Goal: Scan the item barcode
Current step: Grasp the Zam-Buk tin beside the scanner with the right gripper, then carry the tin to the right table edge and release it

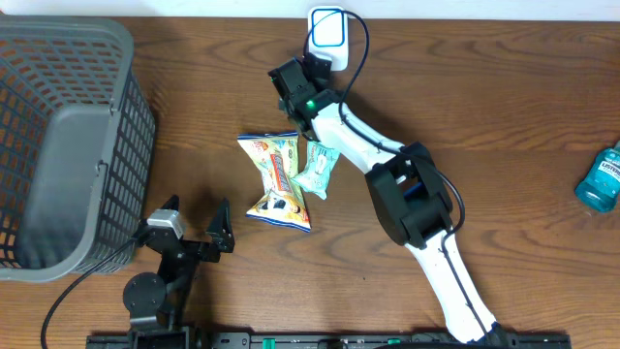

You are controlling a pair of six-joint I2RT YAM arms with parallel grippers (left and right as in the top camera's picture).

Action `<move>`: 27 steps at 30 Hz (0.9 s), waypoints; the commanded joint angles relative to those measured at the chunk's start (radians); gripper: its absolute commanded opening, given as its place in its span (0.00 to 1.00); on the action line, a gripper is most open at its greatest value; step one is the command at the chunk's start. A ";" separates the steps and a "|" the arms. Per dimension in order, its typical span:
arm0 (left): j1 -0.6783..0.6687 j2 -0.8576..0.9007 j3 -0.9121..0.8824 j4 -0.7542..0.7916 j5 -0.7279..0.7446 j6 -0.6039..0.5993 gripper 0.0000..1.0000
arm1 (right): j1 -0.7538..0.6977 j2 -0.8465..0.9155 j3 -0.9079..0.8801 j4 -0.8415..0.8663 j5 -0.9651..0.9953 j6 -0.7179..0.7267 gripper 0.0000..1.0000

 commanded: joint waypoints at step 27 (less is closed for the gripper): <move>-0.003 -0.006 -0.019 -0.032 0.009 0.002 0.98 | -0.422 -0.079 0.045 -0.634 0.085 -0.061 0.50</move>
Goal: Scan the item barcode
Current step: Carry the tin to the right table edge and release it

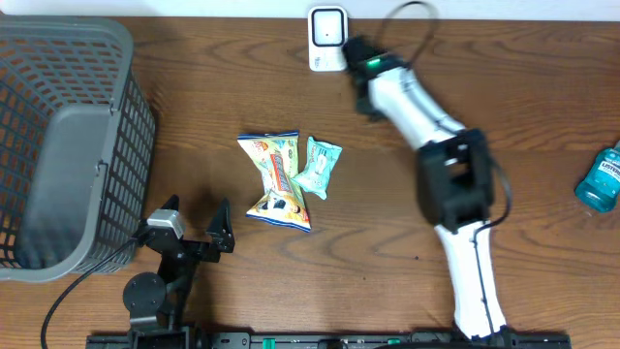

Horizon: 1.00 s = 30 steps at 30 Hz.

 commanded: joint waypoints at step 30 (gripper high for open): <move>-0.003 -0.006 -0.019 -0.032 0.009 0.002 0.98 | -0.702 -0.378 0.099 -0.212 -0.545 -0.116 0.99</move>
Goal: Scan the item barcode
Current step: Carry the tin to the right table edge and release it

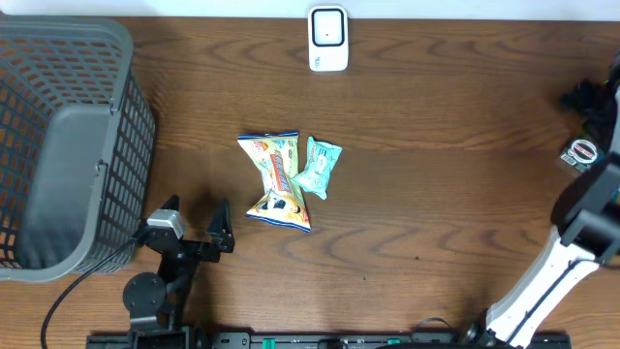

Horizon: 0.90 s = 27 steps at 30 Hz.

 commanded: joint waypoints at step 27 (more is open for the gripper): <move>-0.003 -0.006 -0.019 -0.032 0.009 0.002 0.98 | 1.161 0.060 -0.097 -0.006 0.231 0.389 0.86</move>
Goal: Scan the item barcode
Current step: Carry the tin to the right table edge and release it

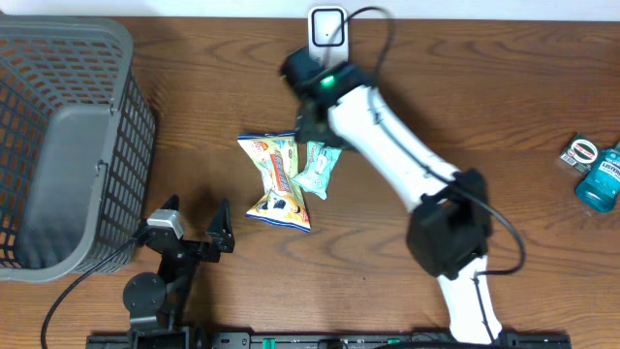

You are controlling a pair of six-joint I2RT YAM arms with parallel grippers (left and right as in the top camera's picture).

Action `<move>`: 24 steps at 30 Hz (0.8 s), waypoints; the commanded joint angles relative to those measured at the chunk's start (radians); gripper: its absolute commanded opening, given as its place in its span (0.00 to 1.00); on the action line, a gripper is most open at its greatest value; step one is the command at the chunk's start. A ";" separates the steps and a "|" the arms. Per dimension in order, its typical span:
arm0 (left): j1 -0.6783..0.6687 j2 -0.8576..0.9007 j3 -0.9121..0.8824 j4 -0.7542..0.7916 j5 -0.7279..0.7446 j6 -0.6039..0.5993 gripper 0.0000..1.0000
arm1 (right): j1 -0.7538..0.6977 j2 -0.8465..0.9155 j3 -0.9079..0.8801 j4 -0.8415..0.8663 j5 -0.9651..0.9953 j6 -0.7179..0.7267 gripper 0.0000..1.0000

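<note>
The white barcode scanner (327,29) stands at the table's far edge. A yellow snack packet (276,179) and a smaller teal packet (318,167) lie side by side mid-table. My right arm reaches from the front across the table, and its gripper (309,126) hangs over the top ends of the two packets, just below the scanner. Its jaws are hidden under the wrist, so nothing shows whether it holds anything. My left gripper (194,221) rests open near the front left, empty.
A grey mesh basket (68,145) fills the left side. A blue bottle (601,179) and a small labelled item (581,152) lie at the right edge. Brown wooden table (504,97) lies between them.
My right arm has moved from the far right edge, by the small labelled item, to the middle, with its gripper over the tops of the two packets. The blue bottle shows again. The left arm is unchanged.
My right gripper was first just left of the scanner, then just right of it. After that it was at the far right edge, where a small labelled item had appeared. Now it is back over the packets. The packets and left arm never moved.
</note>
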 commanded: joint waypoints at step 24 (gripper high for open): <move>-0.003 -0.006 -0.019 -0.032 0.009 0.002 0.98 | 0.068 0.195 -0.005 -0.245 0.475 0.043 0.63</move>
